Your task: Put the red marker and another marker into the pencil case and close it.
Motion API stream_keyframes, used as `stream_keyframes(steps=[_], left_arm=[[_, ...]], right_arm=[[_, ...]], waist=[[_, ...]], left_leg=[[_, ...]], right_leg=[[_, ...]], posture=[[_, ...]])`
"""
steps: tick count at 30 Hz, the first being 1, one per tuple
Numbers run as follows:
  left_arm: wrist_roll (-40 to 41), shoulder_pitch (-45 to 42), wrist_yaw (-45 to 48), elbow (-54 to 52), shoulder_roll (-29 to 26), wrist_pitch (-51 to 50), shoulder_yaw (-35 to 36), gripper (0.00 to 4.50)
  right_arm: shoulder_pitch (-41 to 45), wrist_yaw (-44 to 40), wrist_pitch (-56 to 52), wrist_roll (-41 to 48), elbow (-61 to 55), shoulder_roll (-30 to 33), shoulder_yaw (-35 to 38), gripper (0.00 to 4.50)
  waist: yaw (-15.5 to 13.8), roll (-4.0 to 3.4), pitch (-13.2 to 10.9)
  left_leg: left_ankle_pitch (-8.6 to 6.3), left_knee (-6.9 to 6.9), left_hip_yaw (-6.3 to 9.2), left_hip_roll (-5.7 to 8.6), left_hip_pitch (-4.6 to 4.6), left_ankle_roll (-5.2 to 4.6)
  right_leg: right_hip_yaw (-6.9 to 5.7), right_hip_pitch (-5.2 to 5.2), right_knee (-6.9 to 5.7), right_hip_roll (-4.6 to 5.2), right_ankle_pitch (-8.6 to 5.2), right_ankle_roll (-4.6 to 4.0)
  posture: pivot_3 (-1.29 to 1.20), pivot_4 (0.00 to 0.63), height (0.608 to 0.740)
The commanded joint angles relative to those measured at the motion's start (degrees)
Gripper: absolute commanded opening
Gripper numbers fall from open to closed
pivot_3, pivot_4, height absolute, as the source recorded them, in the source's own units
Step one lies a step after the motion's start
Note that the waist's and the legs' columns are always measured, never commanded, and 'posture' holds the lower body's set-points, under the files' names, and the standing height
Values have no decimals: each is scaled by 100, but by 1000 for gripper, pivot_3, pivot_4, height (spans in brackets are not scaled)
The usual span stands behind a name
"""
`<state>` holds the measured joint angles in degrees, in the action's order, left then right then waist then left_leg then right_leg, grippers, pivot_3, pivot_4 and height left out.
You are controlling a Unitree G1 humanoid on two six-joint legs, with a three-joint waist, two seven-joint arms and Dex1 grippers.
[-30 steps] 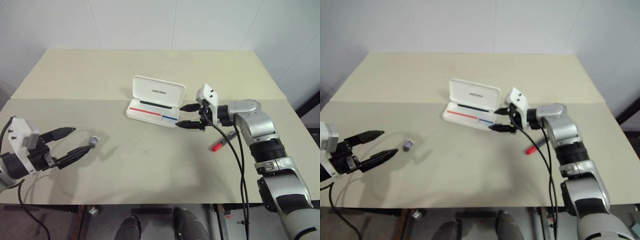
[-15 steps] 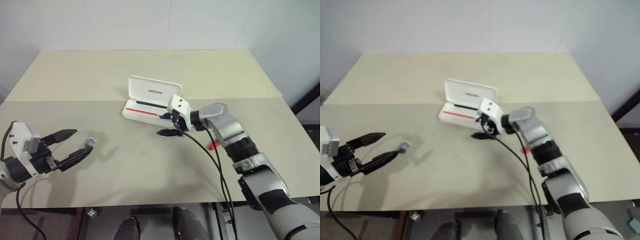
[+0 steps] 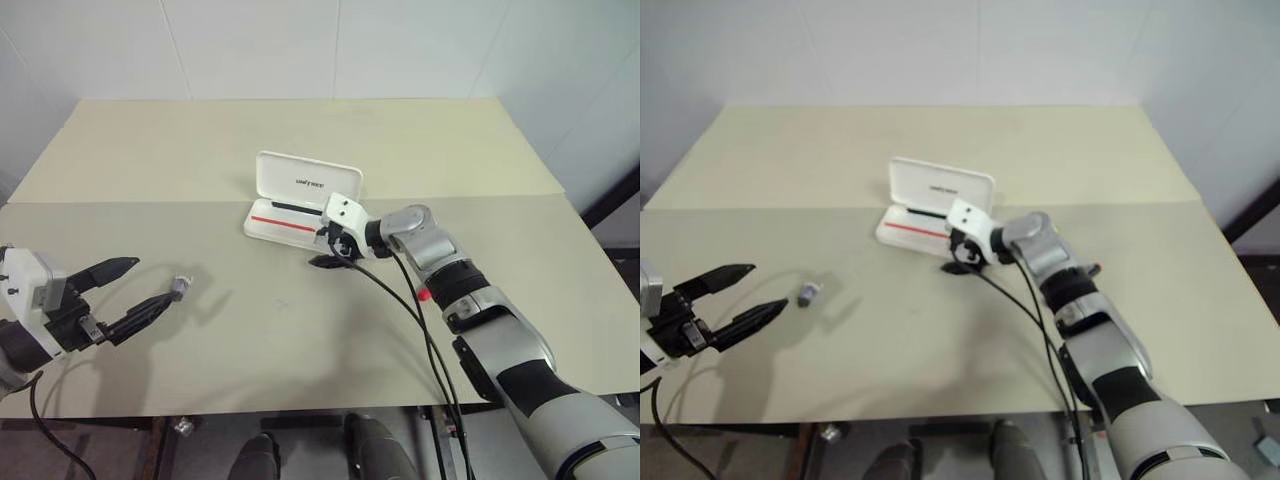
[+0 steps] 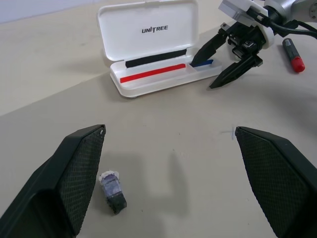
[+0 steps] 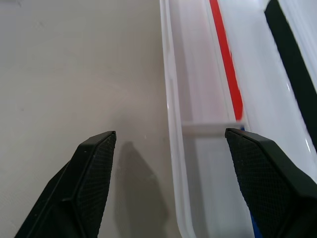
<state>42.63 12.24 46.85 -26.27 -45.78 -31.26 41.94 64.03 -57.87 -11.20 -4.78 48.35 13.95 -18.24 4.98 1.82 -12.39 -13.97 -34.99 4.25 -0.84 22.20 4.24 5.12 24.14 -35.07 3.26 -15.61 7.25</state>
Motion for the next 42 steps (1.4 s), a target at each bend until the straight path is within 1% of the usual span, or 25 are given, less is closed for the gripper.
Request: stream_keyframes(steps=[1, 5, 11, 12, 13, 16, 19, 21, 22, 23, 26, 29, 33, 35, 37, 39, 42], left_arm=[[151, 92, -51, -249, 17, 8, 286, 4465], [153, 163, -87, -296, 32, 1, 254, 4465], [162, 31, -138, -284, 15, 5, 73, 4465], [161, 1, -147, -285, 21, 8, 45, 4500], [161, -12, -151, -292, 29, 8, 32, 4500], [156, -17, -151, -312, 49, 12, 23, 4500], [149, 2, -139, -328, 66, 26, 22, 4500], [148, 5, -138, -341, 77, 33, 17, 4500], [147, 2, -138, -343, 81, 35, 14, 4500], [148, -9, -142, -346, 84, 33, 2, 4500], [161, -45, -150, -345, 98, 26, -43, 4500], [154, -76, -136, -302, 106, 42, -89, 4500], [162, -136, -92, -236, 120, 69, -210, 4500], [164, -201, -75, -191, 103, 65, -285, 4500], [148, -303, -46, -119, 89, 75, -398, 4500], [138, -405, -16, -59, 85, 87, -495, 4500], [137, -547, 53, 42, 58, 121, -614, 4500]], right_arm=[[173, -58, 111, -35, -33, 100, 90, 4500], [111, -86, 128, -149, 21, 163, 32, 4500], [144, 6, -155, -375, 270, -13, -101, 4500], [156, 29, -189, -418, 310, -30, -117, 4090], [158, 27, -197, -446, 318, -37, -129, 3898], [212, 5, -190, -444, 305, -55, -95, 2903], [249, -33, -162, -406, 223, -35, -54, 1841], [247, -52, -149, -379, 143, -13, -11, 1108], [244, -56, -143, -366, 110, -4, 11, 786], [227, -57, -81, -313, 37, 6, 70, 564], [124, -164, 84, -78, -288, 43, 273, 565], [-147, -445, 130, 95, -925, 198, 327, 565], [-910, -1085, 46, 473, -2628, 675, 259, 565], [-1283, -1240, 89, 486, -3392, 932, 135, 565], [-1691, -1353, 214, 316, -4115, 1229, -101, 565], [-1980, -1433, 51, 273, -4681, 1412, -273, 565], [-2239, -1366, -105, 77, -5236, 1551, -537, 565]], waist=[[-1, 0, 0], [-2, 0, 0], [8, 3, 2], [12, 5, 4], [22, 9, 6], [59, 14, 9], [81, 14, 8], [79, 14, 8], [79, 14, 9], [81, 14, 8], [82, 14, 8], [71, 13, 8], [10, 13, 8], [-14, 13, 8], [-24, 13, 8], [-26, 14, 8], [-14, 17, 8]], left_leg=[[0, 0, 0, 0, 0, 0], [0, -1, -1, 1, 0, 0], [0, -4, -2, -1, -3, 0], [0, -5, -2, -1, -5, 0], [0, -6, -3, -1, -7, 0], [3, -12, -6, -1, -13, 3], [14, -14, -8, 0, -13, 1], [15, -15, -8, 0, -13, 1], [15, -14, -8, 0, -13, 1], [15, -14, -8, 0, -12, 1], [13, -11, -9, 0, -5, 2], [9, -7, -9, -1, 7, 4], [1, -3, -9, -3, 12, 7], [-4, -5, -11, -3, 12, 8], [-5, -7, -11, -3, 11, 9], [-5, -9, -11, -2, 9, 9], [-4, -15, -13, -2, 6, 9]], right_leg=[[0, 1, -2, 0, 0, 0], [1, 2, -4, -1, 0, 0], [4, 2, -11, -4, 0, -1], [4, 2, -15, -4, 0, -1], [6, 2, -18, -5, -1, -2], [12, 2, -33, -7, -6, -13], [17, 2, -33, -8, -11, -39], [17, 2, -33, -8, -12, -42], [17, 2, -32, -8, -11, -41], [17, 2, -32, -8, -11, -39], [17, 10, -32, -8, 0, -18], [17, 27, -39, -8, 6, -3], [16, 34, -42, -9, -1, 0], [17, 34, -42, -9, -7, 3], [17, 34, -42, -9, -8, 3], [17, 32, -44, -9, -9, 2], [19, 30, -48, -10, -8, 2]], posture=[[0, 150, 740], [0, 150, 740], [0, 150, 740], [0, 150, 740], [0, 150, 740], [0, 150, 740], [0, 150, 740], [0, 150, 740], [0, 150, 740], [0, 150, 740], [0, 150, 740], [0, 150, 740], [0, 150, 740], [0, 150, 740], [0, 150, 740], [0, 150, 740], [0, 150, 740]])
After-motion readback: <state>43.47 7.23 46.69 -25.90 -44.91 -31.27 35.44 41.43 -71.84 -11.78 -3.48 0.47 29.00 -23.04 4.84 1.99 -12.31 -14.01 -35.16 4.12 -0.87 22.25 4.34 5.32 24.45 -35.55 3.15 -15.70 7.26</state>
